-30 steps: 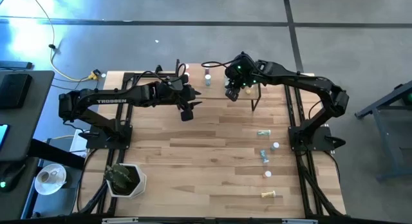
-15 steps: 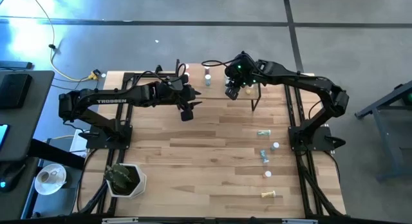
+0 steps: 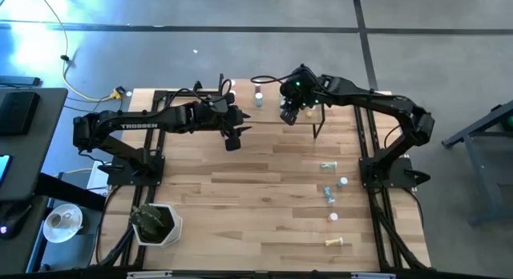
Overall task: Pick and place medicine bottles onto shelf by color
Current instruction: Put the green pill bottle on the shelf aligned with the other green pill bottles, then put the blue pill bottle on the shelf aligned with the other blue pill bottles
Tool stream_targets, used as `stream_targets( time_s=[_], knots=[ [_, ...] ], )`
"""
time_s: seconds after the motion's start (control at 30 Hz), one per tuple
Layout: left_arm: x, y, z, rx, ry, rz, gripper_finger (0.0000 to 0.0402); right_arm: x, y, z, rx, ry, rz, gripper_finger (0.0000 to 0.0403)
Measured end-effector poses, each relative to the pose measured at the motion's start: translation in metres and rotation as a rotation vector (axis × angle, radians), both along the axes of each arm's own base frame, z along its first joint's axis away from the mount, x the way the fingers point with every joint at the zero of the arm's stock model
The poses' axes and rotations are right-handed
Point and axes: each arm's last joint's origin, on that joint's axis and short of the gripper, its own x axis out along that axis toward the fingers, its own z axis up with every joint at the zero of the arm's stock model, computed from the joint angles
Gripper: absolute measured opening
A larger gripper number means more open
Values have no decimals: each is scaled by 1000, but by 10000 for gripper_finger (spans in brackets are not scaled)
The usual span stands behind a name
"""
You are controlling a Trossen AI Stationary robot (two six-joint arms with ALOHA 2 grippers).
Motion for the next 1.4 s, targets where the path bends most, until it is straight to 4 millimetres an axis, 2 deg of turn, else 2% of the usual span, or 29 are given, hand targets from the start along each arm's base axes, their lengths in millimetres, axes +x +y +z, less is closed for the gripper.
stream_targets(
  time_s=[0.23, 0.63, 0.8, 1.0, 1.13, 1.4],
  knots=[
    [0, 0, 0, 0, 0, 0, 161, -2, 0, 2, -10, -1, -6, 147],
    [0, 0, 0, 20, 10, -13, 161, -17, 9, 26, -36, -65, -2, 147],
    [0, 0, 0, 20, 10, -13, 161, -27, 18, 34, -17, -63, 24, 147],
    [0, 0, 0, 19, 9, -13, 161, -38, 39, 45, -1, -58, 65, 147],
    [0, 0, 1, -6, -15, 3, 161, -42, 56, 45, 17, -49, 105, 147],
    [0, 0, 1, -77, -47, 53, 161, -62, 104, 22, 91, -105, 113, 147]
  ],
)
